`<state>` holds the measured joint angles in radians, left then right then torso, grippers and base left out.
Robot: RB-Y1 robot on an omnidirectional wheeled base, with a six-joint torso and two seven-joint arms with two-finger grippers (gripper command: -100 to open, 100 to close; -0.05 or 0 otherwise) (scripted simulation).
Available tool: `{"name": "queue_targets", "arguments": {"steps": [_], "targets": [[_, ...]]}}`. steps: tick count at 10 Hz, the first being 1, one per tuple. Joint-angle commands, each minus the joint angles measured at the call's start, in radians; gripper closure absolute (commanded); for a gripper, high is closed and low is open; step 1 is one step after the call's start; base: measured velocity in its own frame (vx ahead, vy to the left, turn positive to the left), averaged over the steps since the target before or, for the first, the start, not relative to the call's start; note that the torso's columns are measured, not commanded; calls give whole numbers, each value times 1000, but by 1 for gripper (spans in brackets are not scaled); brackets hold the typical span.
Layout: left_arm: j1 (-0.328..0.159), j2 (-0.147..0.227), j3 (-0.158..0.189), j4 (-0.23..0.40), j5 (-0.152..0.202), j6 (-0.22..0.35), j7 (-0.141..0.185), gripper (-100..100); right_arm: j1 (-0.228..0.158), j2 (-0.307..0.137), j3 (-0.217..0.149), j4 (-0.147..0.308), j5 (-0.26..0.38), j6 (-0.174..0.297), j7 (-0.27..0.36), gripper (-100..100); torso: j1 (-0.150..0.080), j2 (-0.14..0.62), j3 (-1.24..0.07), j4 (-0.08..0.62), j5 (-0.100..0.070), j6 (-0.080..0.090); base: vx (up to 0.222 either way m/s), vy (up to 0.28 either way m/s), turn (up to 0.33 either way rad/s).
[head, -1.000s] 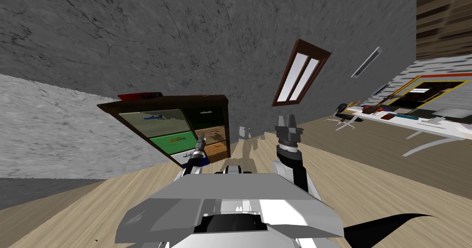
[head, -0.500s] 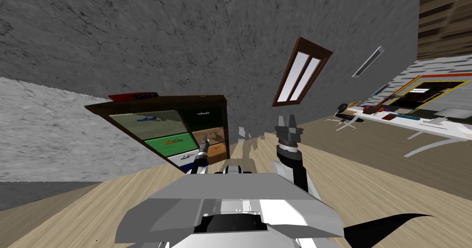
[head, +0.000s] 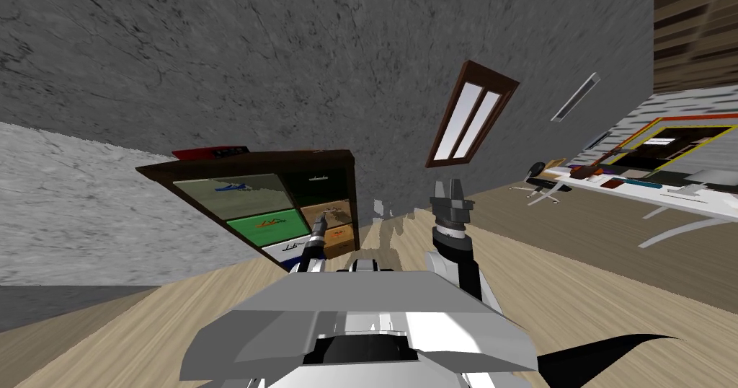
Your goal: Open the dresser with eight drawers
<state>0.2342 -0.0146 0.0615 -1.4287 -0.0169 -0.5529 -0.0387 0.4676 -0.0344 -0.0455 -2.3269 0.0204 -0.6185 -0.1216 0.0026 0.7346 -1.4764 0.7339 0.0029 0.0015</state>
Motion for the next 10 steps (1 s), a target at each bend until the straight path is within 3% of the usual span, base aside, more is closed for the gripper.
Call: {"name": "queue_targets", "arguments": {"steps": [1, 4, 5, 10], "targets": [[11, -14, -5, -22, -5, 23, -10, 100, 0, 0, 0, 0, 0, 0, 0, 0, -1, 2, -1, 2, -1, -1, -181, -39, -10], [16, -22, -8, -33, -8, 34, -15, 100, 0, 0, 0, 0, 0, 0, 0, 0, -4, 5, 1, 5, -3, -1, -147, -26, -8], [16, 11, -8, -32, -8, 37, -16, -100, 0, 0, 0, 0, 0, 0, 0, 0, -3, -1, -2, 3, -3, -2, -18, -5, -2], [12, 119, -7, -23, -8, 46, -15, -100, 0, 0, 0, 0, 0, 0, 0, 0, -3, 4, 1, 4, -3, -1, 14, 5, 0]]}}
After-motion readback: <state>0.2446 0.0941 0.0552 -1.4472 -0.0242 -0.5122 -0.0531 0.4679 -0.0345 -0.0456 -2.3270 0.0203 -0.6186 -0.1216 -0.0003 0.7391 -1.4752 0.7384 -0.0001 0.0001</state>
